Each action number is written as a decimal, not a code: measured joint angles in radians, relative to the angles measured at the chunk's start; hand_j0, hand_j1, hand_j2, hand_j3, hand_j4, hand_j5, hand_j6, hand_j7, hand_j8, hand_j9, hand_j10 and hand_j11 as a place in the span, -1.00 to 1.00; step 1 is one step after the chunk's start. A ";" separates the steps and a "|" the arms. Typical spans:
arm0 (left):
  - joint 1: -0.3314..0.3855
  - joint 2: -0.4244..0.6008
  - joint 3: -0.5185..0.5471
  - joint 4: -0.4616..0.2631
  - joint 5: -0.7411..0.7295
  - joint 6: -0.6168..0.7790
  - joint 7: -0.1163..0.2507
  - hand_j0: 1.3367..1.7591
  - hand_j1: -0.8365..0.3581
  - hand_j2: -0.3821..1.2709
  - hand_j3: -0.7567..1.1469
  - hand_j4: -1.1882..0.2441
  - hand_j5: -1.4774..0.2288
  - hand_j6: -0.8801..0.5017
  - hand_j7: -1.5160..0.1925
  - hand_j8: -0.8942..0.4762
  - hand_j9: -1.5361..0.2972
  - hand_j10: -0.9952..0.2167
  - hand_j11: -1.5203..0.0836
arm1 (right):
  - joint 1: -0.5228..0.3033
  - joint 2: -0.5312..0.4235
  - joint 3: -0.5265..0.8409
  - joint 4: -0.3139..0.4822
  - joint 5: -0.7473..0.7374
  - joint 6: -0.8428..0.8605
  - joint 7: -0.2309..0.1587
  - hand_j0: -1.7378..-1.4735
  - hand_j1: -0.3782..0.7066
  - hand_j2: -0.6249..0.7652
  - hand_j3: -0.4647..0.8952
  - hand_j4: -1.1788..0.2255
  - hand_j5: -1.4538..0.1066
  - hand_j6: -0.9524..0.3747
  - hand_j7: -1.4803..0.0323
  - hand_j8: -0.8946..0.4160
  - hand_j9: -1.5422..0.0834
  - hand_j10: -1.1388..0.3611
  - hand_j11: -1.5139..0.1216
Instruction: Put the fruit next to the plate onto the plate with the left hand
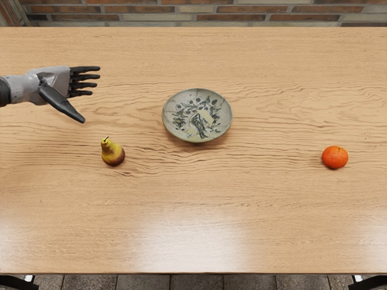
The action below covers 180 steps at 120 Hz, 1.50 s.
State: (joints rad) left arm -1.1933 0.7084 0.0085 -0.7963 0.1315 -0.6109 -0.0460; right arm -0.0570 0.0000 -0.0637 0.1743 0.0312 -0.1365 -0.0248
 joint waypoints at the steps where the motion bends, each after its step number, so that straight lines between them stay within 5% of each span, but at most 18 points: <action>1: 0.000 0.000 -0.001 -0.001 0.000 0.000 0.000 0.52 0.98 -0.54 -0.20 0.66 0.73 0.27 0.77 0.30 0.68 0.64 0.90 | 0.000 0.000 0.000 0.000 0.000 0.000 0.000 -0.39 -0.88 -0.11 -0.32 0.64 0.81 0.39 0.91 0.32 0.85 0.48 0.80; 26: 0.004 0.013 -0.016 -0.010 0.015 0.000 -0.013 0.52 0.98 -0.54 -0.20 0.66 0.73 0.27 0.77 0.30 0.68 0.64 0.90 | -0.002 0.000 -0.001 0.000 0.000 0.000 -0.002 -0.40 -0.88 -0.11 -0.32 0.64 0.81 0.39 0.91 0.32 0.85 0.48 0.80; 45: 0.047 0.026 -0.113 -0.027 0.207 0.000 -0.168 0.52 0.98 -0.54 -0.20 0.66 0.73 0.27 0.77 0.30 0.68 0.64 0.90 | 0.000 0.000 0.000 -0.001 0.001 0.000 -0.005 -0.40 -0.88 -0.11 -0.32 0.64 0.81 0.39 0.91 0.32 0.85 0.48 0.80; 62: 0.074 0.037 -0.145 -0.051 0.276 0.000 -0.245 0.52 0.98 -0.54 -0.20 0.66 0.73 0.27 0.77 0.30 0.68 0.64 0.90 | 0.000 0.000 0.000 -0.001 0.001 0.000 -0.006 -0.40 -0.88 -0.11 -0.32 0.64 0.81 0.39 0.91 0.32 0.85 0.48 0.80; 113: 0.221 0.129 -0.194 -0.151 0.249 0.000 -0.317 0.52 0.99 -0.53 -0.20 0.66 0.73 0.27 0.77 0.30 0.68 0.64 0.90 | 0.000 0.000 0.000 -0.001 0.001 0.000 -0.006 -0.40 -0.88 -0.11 -0.32 0.64 0.81 0.39 0.91 0.32 0.85 0.48 0.80; 144: 0.235 0.128 -0.128 -0.208 0.388 0.000 -0.524 0.52 0.98 -0.53 -0.20 0.66 0.73 0.27 0.77 0.30 0.68 0.64 0.90 | 0.000 0.000 0.000 -0.001 0.001 0.000 -0.006 -0.40 -0.88 -0.11 -0.32 0.64 0.81 0.39 0.91 0.32 0.85 0.48 0.80; 180: 0.239 0.089 -0.077 -0.213 0.442 0.001 -0.563 0.52 0.99 -0.53 -0.21 0.66 0.73 0.27 0.77 0.30 0.68 0.64 0.90 | 0.000 0.000 0.000 -0.001 0.001 0.000 -0.006 -0.40 -0.88 -0.11 -0.32 0.64 0.81 0.39 0.91 0.32 0.85 0.48 0.80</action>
State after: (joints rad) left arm -0.9540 0.7977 -0.0688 -1.0089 0.5733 -0.6102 -0.6086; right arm -0.0568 0.0000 -0.0634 0.1733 0.0322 -0.1365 -0.0312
